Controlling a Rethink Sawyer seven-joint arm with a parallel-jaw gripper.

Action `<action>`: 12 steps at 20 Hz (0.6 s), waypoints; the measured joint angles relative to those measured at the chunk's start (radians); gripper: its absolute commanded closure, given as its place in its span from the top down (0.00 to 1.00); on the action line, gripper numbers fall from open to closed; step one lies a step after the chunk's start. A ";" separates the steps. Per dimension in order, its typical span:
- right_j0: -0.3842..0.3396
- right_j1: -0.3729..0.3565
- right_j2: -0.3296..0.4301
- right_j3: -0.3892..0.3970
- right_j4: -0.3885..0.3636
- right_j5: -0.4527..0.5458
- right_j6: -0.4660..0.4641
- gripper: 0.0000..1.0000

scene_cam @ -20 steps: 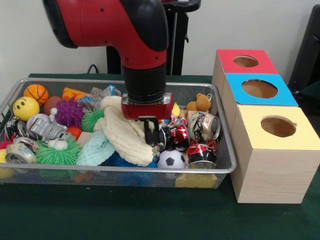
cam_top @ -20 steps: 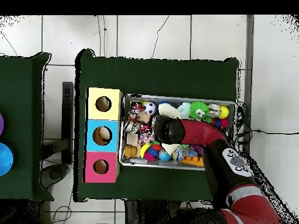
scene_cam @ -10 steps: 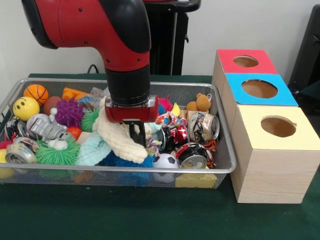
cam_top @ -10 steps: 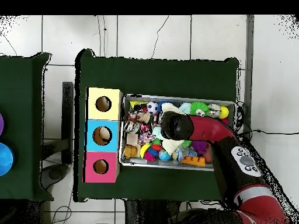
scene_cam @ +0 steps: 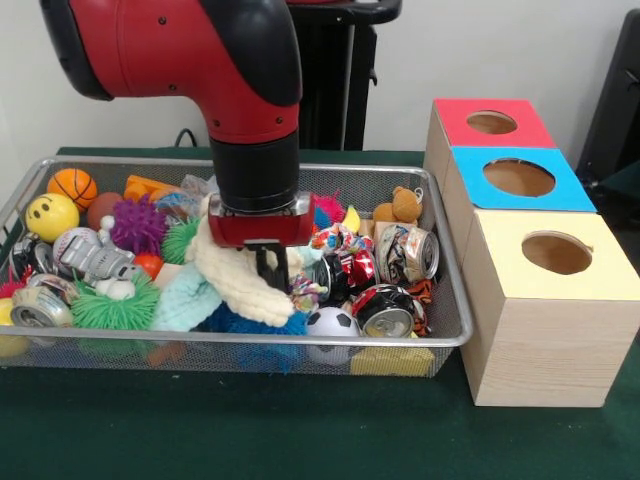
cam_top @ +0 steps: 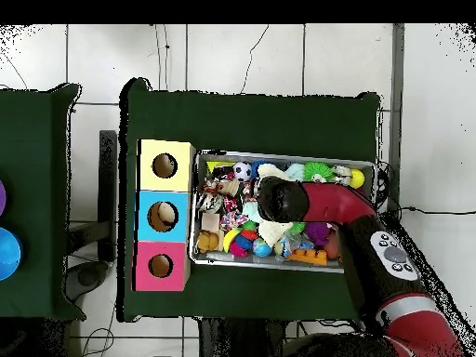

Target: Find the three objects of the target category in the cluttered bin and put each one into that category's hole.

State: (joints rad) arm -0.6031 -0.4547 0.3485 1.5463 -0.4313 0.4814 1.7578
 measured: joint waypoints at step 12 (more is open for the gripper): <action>-0.094 -0.006 0.062 -0.125 -0.083 0.146 -0.068 0.00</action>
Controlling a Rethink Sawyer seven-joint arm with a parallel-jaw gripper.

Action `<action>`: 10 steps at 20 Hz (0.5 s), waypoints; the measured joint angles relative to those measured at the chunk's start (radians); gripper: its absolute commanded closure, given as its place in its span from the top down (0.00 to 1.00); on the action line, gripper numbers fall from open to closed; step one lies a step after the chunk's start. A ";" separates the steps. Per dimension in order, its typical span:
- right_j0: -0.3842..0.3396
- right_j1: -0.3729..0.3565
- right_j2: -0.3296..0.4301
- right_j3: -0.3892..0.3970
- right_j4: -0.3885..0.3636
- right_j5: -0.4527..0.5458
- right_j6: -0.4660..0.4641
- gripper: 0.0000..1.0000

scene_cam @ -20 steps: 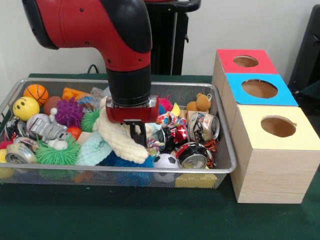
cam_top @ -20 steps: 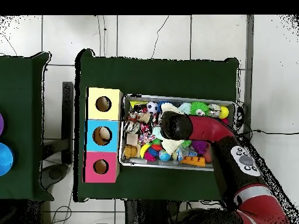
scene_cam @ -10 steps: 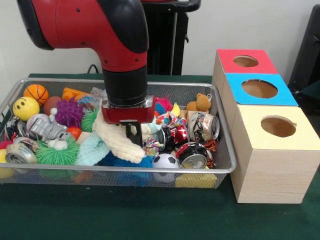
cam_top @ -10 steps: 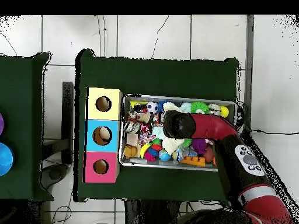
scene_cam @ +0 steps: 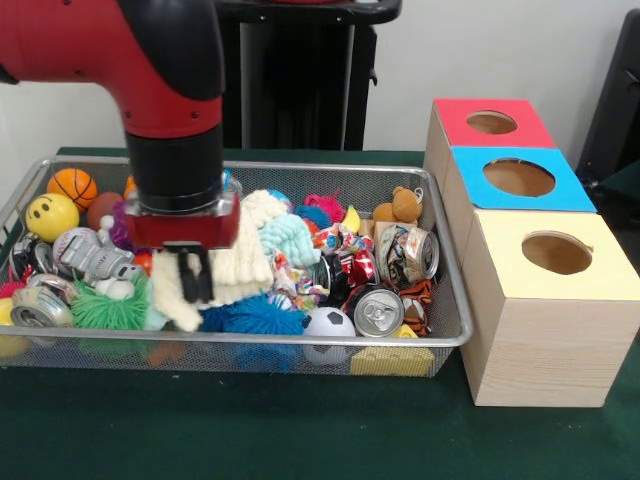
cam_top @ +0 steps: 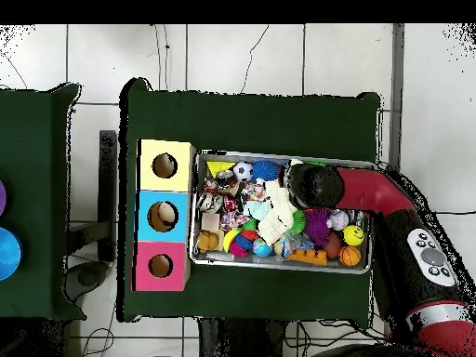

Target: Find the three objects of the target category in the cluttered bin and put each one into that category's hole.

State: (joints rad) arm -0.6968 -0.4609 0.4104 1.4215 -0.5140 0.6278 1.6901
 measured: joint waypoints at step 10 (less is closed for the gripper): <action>-0.046 -0.001 0.034 -0.134 -0.051 0.091 -0.111 0.00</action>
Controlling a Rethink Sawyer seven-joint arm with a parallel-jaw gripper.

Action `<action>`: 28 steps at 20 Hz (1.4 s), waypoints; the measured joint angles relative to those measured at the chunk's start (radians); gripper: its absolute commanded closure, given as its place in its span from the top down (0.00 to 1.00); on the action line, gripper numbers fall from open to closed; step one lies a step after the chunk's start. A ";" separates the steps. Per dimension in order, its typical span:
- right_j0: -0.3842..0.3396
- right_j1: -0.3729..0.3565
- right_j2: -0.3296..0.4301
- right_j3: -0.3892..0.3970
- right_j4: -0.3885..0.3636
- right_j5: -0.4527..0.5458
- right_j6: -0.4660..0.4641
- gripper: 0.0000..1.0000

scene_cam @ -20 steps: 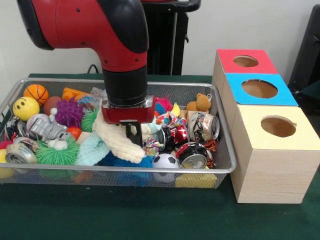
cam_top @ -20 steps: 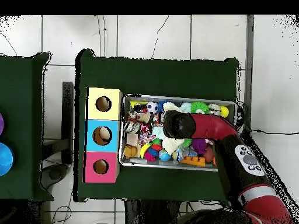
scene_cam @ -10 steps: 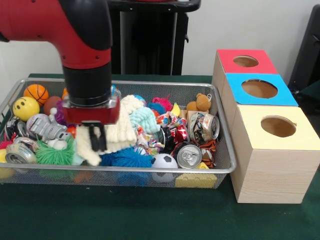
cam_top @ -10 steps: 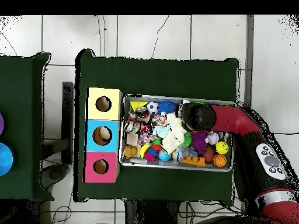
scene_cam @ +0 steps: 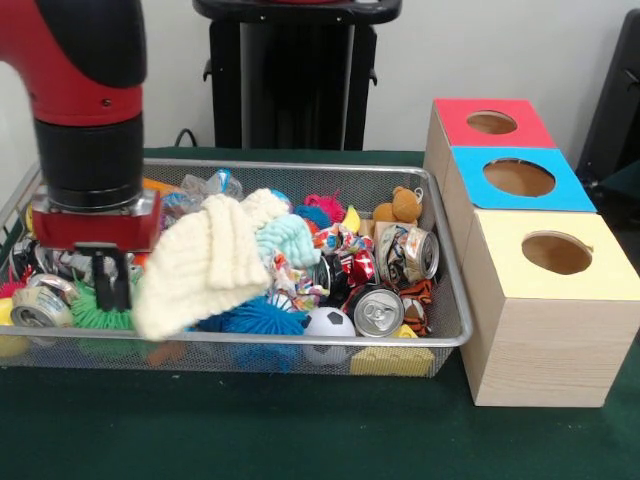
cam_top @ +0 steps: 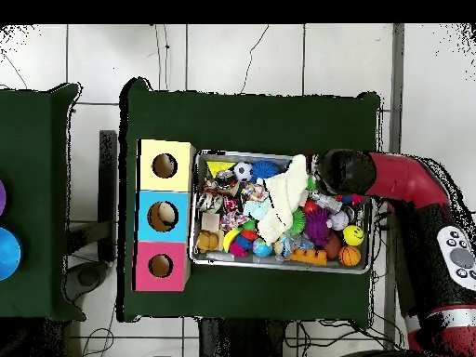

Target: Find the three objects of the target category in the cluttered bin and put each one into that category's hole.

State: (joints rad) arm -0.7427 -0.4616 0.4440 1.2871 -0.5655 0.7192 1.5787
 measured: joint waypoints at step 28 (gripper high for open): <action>0.110 -0.175 0.021 0.242 0.117 0.011 -0.048 0.00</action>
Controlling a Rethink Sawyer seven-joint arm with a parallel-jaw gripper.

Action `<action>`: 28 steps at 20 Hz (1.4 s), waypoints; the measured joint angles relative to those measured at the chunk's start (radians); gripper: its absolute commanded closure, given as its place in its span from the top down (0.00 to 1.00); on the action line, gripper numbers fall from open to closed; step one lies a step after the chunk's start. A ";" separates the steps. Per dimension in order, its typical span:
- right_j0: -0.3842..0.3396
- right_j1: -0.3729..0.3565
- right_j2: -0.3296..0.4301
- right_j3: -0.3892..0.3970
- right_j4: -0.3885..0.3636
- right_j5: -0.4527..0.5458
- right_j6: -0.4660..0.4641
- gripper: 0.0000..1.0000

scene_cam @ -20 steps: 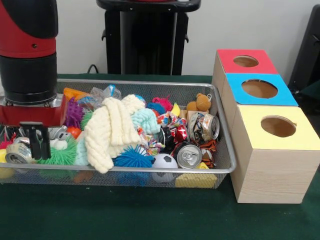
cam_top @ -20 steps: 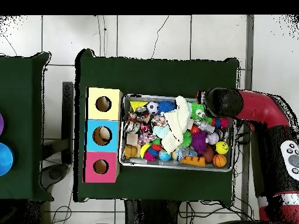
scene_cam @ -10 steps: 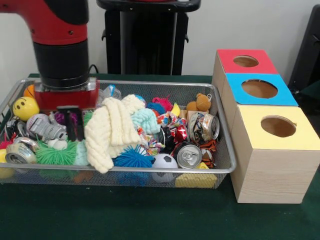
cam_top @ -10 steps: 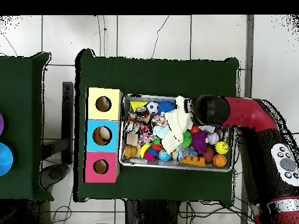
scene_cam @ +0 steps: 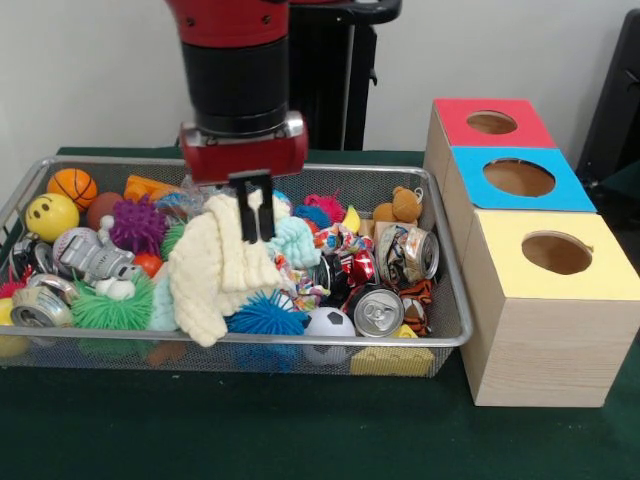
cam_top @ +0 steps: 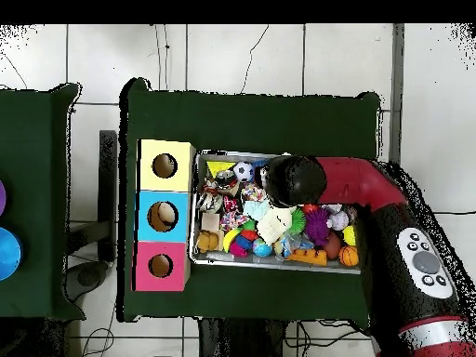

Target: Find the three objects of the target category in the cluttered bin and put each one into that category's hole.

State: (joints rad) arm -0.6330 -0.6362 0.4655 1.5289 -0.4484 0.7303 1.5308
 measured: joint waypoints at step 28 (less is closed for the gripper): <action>0.246 0.094 -0.300 0.057 0.054 -0.467 0.093 0.00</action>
State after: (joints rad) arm -0.3866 -0.5421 0.1653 1.5855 -0.3940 0.2637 1.6234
